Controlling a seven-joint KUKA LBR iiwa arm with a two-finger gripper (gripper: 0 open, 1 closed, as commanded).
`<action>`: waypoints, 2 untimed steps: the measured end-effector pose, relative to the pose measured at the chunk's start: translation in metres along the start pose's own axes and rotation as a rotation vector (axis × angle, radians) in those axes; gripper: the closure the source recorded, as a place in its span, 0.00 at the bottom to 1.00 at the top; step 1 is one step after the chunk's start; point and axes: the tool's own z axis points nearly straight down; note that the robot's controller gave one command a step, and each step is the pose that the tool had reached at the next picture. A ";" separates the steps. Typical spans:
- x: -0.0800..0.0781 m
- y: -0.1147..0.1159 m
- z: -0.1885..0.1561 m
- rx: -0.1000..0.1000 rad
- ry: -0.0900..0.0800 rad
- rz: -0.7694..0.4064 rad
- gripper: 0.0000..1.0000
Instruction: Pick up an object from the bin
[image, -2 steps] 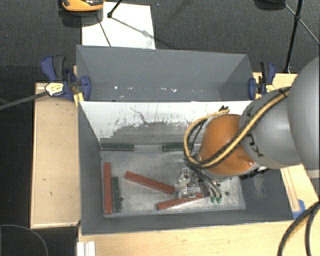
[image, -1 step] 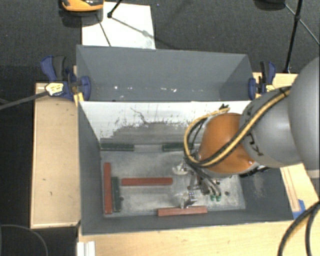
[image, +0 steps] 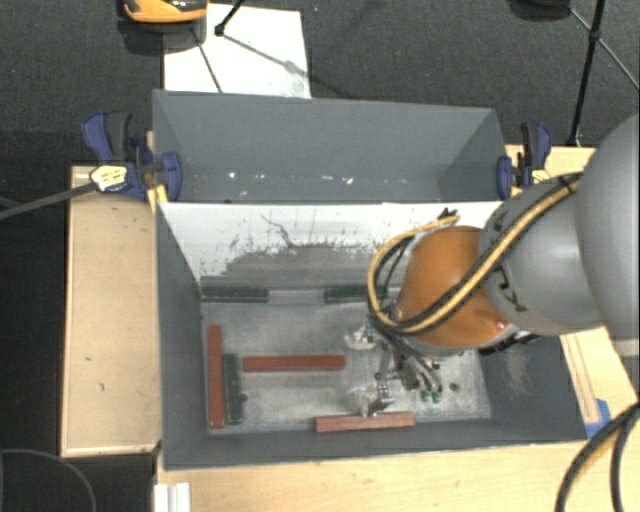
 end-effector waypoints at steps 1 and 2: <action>-0.031 0.059 0.005 -0.002 0.017 0.042 1.00; -0.031 0.059 0.005 -0.002 0.017 0.041 1.00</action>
Offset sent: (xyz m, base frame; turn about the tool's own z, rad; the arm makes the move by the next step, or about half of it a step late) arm 0.0000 0.0000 0.0000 0.0000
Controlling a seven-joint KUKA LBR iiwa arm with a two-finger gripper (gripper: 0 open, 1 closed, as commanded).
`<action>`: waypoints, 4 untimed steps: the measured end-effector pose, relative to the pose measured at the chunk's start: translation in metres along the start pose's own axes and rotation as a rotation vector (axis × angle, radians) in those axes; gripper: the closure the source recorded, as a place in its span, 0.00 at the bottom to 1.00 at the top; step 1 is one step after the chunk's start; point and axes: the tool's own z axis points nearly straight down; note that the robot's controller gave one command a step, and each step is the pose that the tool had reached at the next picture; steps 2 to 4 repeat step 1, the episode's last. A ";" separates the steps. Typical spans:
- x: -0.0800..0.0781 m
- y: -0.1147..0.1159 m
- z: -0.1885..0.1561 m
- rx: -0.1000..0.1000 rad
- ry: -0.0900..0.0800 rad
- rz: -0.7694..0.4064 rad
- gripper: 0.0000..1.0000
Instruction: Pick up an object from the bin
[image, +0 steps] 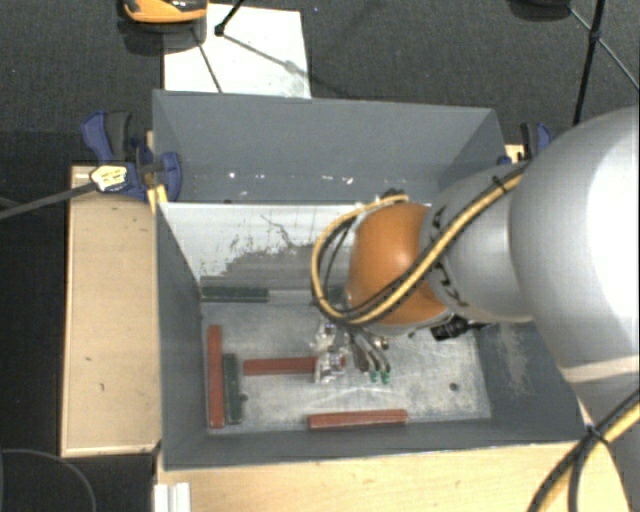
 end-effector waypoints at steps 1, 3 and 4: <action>-0.019 -0.002 -0.194 0.001 0.000 -0.057 1.00; -0.019 -0.002 -0.194 0.001 0.000 -0.057 1.00; -0.019 -0.002 -0.194 0.001 0.000 -0.057 1.00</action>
Offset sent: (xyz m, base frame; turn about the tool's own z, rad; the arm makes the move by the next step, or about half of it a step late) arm 0.0000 0.0000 0.0000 0.0000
